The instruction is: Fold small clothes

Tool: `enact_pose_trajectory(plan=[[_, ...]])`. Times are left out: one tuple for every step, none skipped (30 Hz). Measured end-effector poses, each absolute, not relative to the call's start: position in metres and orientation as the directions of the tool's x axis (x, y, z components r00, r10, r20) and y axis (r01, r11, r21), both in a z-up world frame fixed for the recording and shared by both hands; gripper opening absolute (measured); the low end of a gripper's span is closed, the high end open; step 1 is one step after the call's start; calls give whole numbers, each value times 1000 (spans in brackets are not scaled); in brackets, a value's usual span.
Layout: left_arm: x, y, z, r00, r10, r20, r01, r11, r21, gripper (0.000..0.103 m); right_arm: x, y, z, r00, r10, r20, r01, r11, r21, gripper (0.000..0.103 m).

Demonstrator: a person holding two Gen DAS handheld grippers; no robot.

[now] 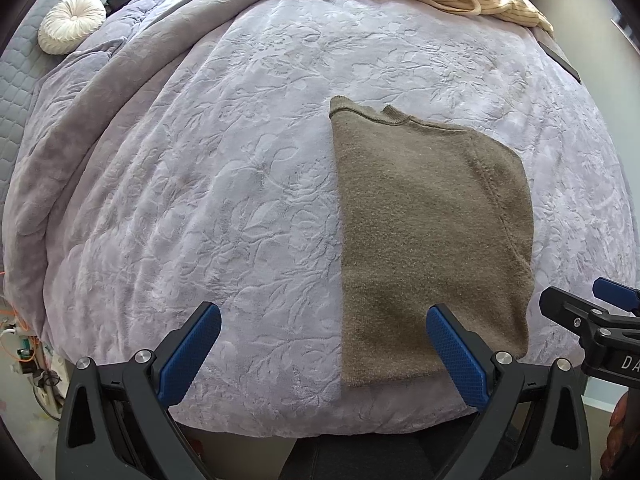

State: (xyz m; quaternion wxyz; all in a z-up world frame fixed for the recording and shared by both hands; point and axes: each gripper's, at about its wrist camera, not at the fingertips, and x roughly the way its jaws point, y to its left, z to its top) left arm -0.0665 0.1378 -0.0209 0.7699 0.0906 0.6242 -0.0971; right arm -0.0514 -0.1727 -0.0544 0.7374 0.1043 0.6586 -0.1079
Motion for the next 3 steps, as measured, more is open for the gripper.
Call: enact_pose_trajectory(plan=[[-67, 138, -21, 203, -39, -978, 260, 965, 15, 103, -52, -172, -55, 109, -21, -994, 296, 955, 12, 103], [-66, 139, -21, 201, -43, -979, 258, 966, 10, 103, -52, -172, -54, 109, -21, -994, 296, 955, 12, 103], [-66, 139, -21, 198, -46, -979, 257, 966, 6, 103, -52, -172, -55, 109, -21, -994, 296, 955, 12, 103]])
